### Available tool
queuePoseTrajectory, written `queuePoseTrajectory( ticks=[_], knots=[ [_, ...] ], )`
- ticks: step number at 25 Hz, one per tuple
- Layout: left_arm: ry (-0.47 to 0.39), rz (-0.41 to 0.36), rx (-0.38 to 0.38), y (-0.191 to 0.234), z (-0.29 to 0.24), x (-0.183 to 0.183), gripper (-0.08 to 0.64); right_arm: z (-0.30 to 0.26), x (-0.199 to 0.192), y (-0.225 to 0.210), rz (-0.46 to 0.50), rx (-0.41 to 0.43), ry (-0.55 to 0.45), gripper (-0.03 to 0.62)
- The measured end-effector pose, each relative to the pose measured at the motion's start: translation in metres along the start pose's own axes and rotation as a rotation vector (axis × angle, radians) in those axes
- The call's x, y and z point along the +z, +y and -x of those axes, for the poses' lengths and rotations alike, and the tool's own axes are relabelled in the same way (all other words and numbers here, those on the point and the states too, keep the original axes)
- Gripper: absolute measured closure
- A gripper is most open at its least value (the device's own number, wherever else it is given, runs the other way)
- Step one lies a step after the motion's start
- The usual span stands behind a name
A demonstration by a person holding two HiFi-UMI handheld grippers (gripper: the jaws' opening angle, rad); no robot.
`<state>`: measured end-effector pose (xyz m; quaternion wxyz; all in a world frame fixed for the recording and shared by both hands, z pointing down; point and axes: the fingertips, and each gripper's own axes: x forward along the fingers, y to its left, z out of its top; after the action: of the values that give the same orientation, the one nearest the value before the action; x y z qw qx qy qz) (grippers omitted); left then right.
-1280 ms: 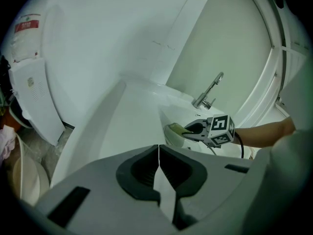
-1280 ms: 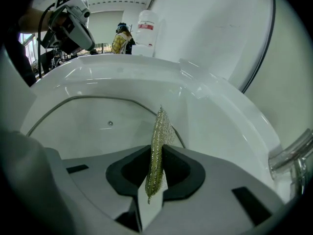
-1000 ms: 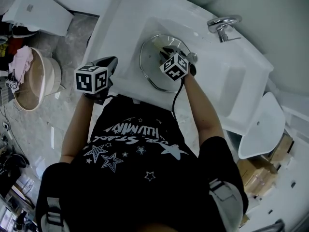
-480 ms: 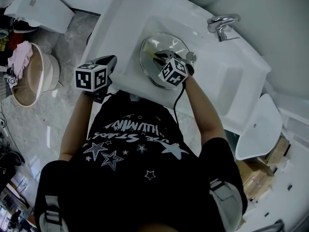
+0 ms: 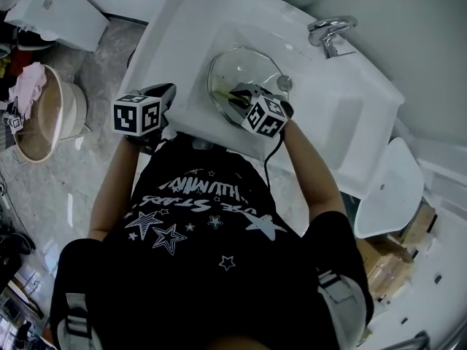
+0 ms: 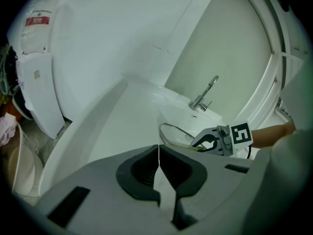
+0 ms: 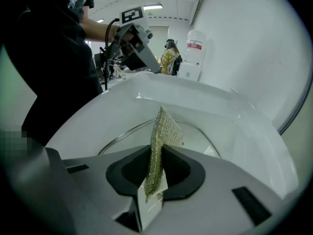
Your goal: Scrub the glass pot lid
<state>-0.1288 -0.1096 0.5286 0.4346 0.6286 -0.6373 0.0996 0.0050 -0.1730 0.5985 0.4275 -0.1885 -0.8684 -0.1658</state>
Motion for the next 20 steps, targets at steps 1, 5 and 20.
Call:
queuePoseTrajectory(
  ticks=[1, 5, 20],
  knots=[
    [0.001, 0.001, -0.001, 0.0, 0.0, -0.001, 0.547, 0.003, 0.0, 0.005, 0.019, 0.012, 0.0, 0.526],
    [0.007, 0.002, -0.003, -0.001, 0.001, -0.003, 0.546, 0.016, -0.003, 0.025, 0.104, 0.062, 0.015, 0.526],
    [0.015, 0.015, -0.003, 0.002, -0.008, -0.001, 0.546, 0.037, -0.032, -0.03, -0.079, -0.11, -0.022, 0.528]
  ],
)
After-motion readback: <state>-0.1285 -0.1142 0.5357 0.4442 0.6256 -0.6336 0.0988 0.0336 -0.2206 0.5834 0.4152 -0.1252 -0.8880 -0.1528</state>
